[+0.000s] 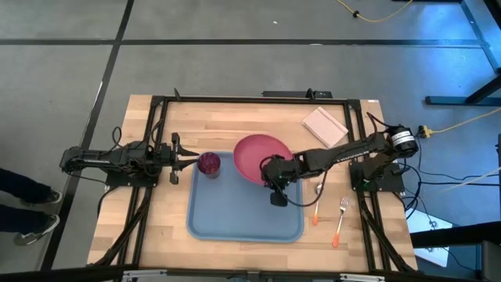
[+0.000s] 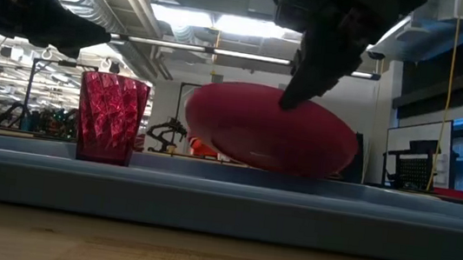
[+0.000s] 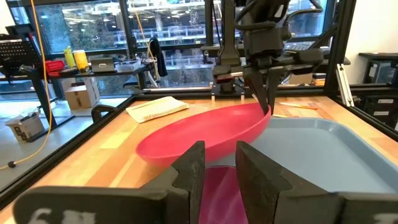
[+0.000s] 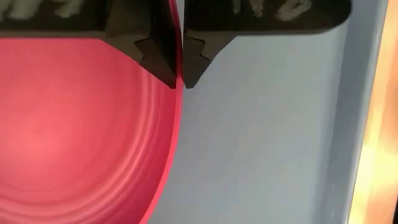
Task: Pick and place plate/cup/fork/spoon on tray
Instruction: Put the pink plate on the blue serving tray to the bottom right of the red glass
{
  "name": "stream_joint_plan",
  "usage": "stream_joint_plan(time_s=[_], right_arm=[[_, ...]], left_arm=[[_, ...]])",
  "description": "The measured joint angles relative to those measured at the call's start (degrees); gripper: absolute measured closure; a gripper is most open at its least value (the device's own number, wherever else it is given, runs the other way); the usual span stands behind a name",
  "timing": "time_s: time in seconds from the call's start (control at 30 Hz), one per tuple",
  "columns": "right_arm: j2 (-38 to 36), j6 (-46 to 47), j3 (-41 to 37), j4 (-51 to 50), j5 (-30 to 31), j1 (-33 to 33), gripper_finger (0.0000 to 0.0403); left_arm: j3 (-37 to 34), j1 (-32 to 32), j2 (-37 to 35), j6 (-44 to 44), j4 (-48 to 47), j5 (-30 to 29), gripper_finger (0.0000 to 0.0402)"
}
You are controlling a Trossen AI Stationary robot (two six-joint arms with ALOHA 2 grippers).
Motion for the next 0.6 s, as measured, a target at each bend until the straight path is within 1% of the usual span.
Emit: stream_joint_plan(time_s=[0.3, 0.47, 0.53, 0.6], right_arm=[[0.0, -0.7, 0.0, 0.5, -1.1, 0.3, 0.0385], [0.0, -3.8, 0.0, 3.4, -4.6, 0.3, 0.0377], [0.0, -2.6, 0.0, 3.7, -6.8, 0.4, 0.0376], [0.0, -1.1, 0.0, 3.8, -7.6, 0.7, 0.0376]], left_arm=[[0.0, 0.0, 0.0, 0.0, 0.0, 0.0, 0.0319], [0.0, 0.0, 0.0, 0.0, 0.0, 0.0, 0.0319], [0.0, 0.0, 0.0, 0.0, 0.0, 0.0, 0.0319], [0.0, 0.0, 0.0, 0.0, 0.0, 0.0, 0.0319]])
